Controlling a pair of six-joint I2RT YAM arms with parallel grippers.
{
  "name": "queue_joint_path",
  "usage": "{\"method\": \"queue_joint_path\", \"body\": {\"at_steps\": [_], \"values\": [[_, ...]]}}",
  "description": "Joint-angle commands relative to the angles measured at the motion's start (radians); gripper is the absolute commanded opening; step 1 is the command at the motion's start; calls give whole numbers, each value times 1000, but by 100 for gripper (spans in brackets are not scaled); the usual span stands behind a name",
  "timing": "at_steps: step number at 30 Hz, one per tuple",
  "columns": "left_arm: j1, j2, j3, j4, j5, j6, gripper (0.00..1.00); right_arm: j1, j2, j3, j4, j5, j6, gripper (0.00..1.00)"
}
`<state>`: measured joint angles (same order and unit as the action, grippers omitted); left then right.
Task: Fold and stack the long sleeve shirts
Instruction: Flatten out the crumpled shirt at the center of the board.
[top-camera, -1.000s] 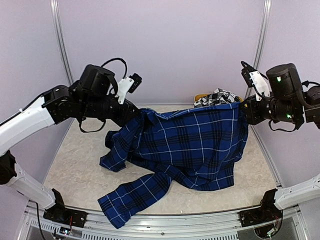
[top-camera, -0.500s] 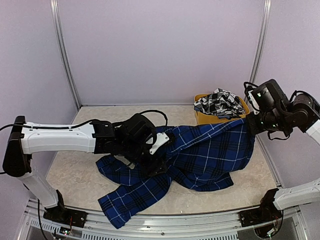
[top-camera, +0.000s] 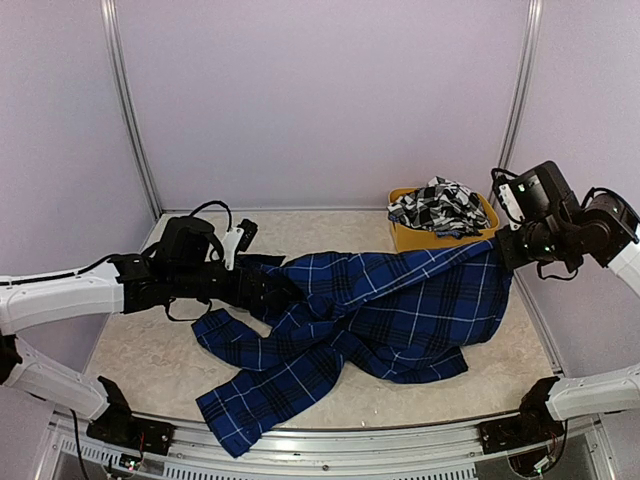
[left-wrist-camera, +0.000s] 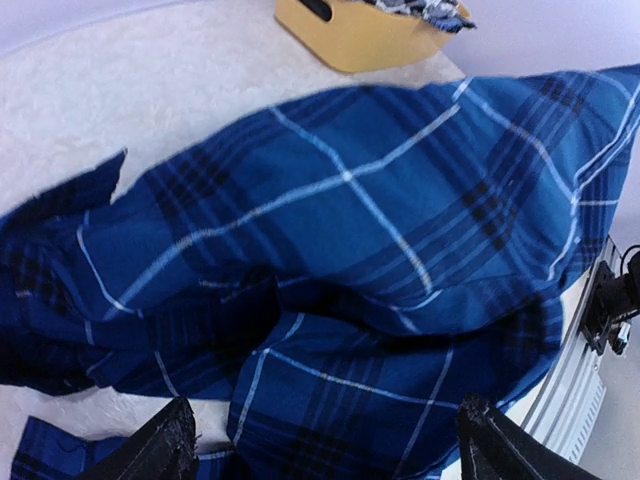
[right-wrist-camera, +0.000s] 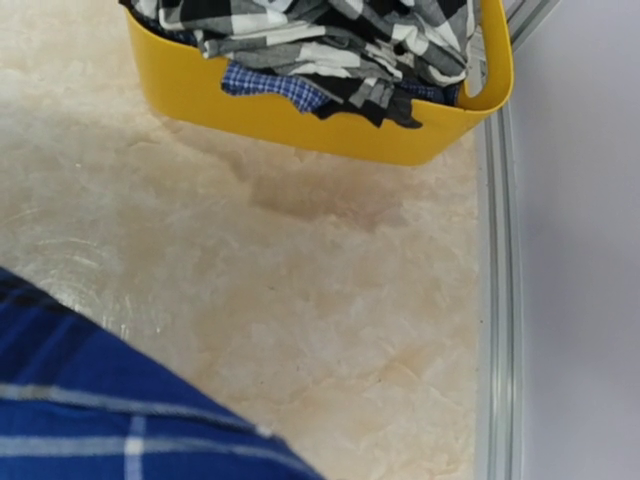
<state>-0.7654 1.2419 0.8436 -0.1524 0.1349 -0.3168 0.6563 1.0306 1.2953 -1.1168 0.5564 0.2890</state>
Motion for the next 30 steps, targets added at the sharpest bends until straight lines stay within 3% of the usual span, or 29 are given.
{"method": "queue_joint_path", "body": {"at_steps": [1, 8, 14, 16, 18, 22, 25, 26, 28, 30], "values": [[-4, 75, -55, 83, 57, -75, 85, -26, -15, 47, 25, 0, -38, 0], [-57, 219, -78, 232, 50, -34, 90, -38, -5, 66, 38, -21, -60, 0], [-78, 406, 43, 284, 81, 13, 95, -40, -5, 24, 60, -51, -54, 0], [-78, 485, 79, 280, 68, 24, 93, -40, -11, 25, 60, -53, -55, 0], [-75, 524, 89, 298, 67, 29, 84, -41, -19, 28, 57, -55, -57, 0], [-73, 515, 53, 382, 112, 2, 54, -41, -27, 25, 50, -52, -60, 0], [-69, 478, 37, 372, 108, -3, 15, -43, -30, 22, 52, -49, -62, 0], [-68, 461, 30, 358, 92, -5, 7, -43, -32, 21, 52, -51, -63, 0], [-66, 405, 16, 321, 57, -4, 0, -45, -32, 20, 53, -53, -66, 0], [-64, 304, 20, 248, 16, 5, 0, -45, -31, 19, 52, -52, -71, 0]]}}
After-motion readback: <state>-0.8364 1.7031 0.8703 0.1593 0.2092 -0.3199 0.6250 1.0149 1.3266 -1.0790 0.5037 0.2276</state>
